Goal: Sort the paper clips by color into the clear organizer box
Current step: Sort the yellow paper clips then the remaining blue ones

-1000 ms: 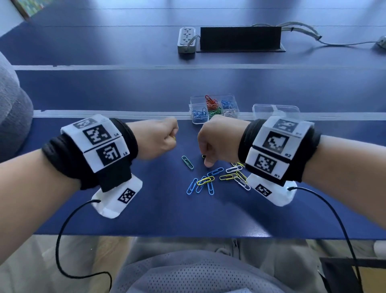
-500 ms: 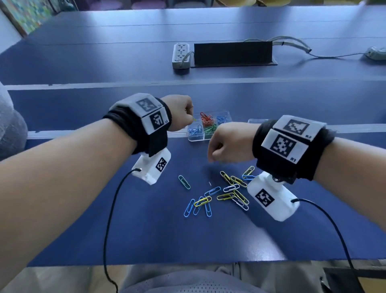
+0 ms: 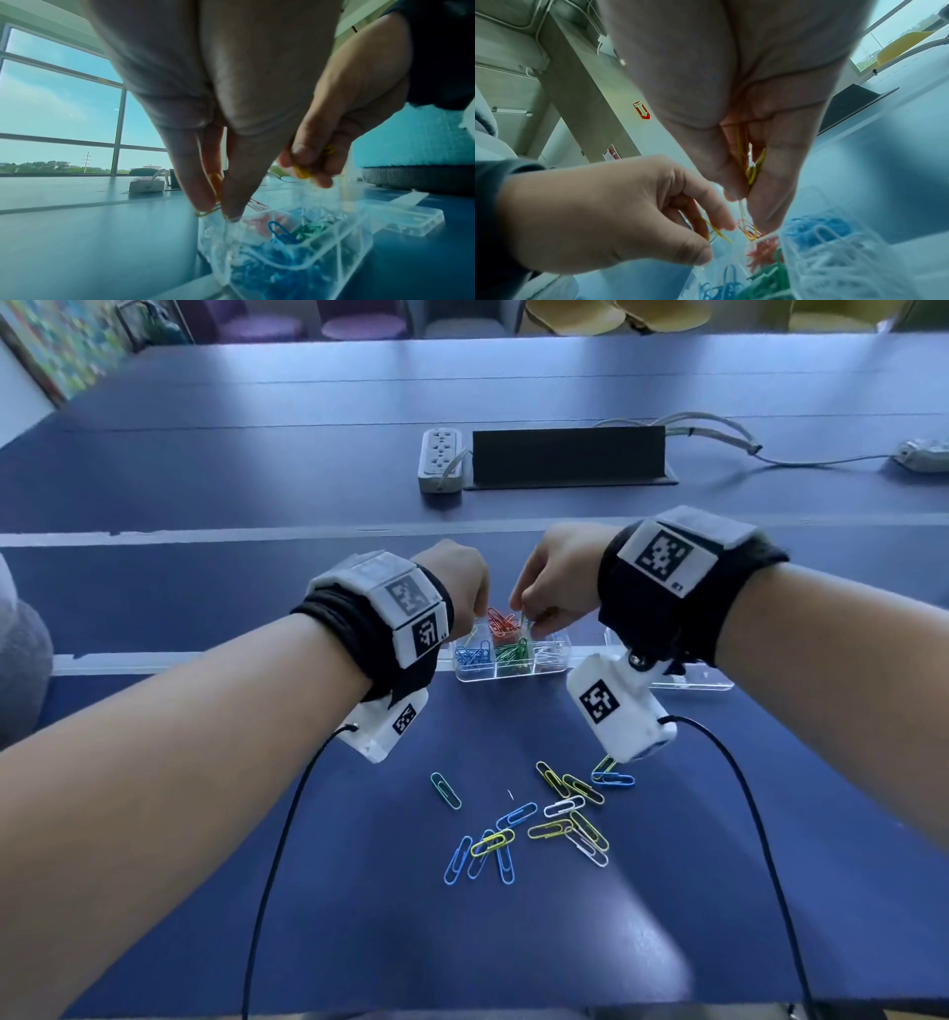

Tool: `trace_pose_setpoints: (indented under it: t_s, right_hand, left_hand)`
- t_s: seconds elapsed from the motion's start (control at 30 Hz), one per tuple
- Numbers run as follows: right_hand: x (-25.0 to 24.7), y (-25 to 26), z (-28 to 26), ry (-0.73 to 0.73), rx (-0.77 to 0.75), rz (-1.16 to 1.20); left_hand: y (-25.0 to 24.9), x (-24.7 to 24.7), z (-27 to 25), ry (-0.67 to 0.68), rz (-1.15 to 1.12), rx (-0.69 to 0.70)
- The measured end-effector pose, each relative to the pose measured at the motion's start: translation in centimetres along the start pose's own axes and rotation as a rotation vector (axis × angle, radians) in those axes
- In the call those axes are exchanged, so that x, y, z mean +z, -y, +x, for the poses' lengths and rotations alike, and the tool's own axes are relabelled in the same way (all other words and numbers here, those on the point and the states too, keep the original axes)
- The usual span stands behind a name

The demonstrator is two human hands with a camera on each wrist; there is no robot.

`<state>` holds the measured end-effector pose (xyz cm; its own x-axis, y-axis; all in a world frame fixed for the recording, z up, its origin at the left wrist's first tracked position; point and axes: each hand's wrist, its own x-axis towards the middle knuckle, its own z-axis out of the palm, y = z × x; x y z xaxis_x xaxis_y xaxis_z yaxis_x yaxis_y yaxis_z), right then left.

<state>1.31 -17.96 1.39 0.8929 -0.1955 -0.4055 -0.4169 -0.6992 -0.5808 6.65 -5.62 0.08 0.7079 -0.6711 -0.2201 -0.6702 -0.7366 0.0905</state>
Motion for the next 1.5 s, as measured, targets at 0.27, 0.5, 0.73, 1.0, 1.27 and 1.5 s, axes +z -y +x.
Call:
trace_pose_setpoints:
  t_s: [0.27,0.5,0.73,1.0,1.27,1.5]
  right_hand:
    - [1.6,2.9,1.8,-0.152,0.038,-0.002]
    - [2.9,4.6,1.9,-0.186,0.023,-0.187]
    - [3.0,4.9,2.1,-0.135,0.018,-0.125]
    - [3.3,5.6,1.7,-0.179,0.021,-0.171]
    - [2.2,4.2,-2.6,-0.226,-0.063,-0.302]
    - [3.3,1.7,-6.8,-0.131,-0.192,-0.465]
  left_hand:
    - [1.5,0.3,-0.9,-0.085,-0.332,-0.045]
    - [2.6,0.6,-1.0,-0.122,-0.768,-0.13]
    - [3.1,1.1,-1.9,-0.134,-0.642,-0.129]
    - [3.3,1.4,-2.4,-0.101,-0.762,-0.121]
    - [2.5,2.2,-3.2,-0.027,-0.565,-0.04]
    - [1.5,2.0,-3.7,-0.102,-0.23,0.098]
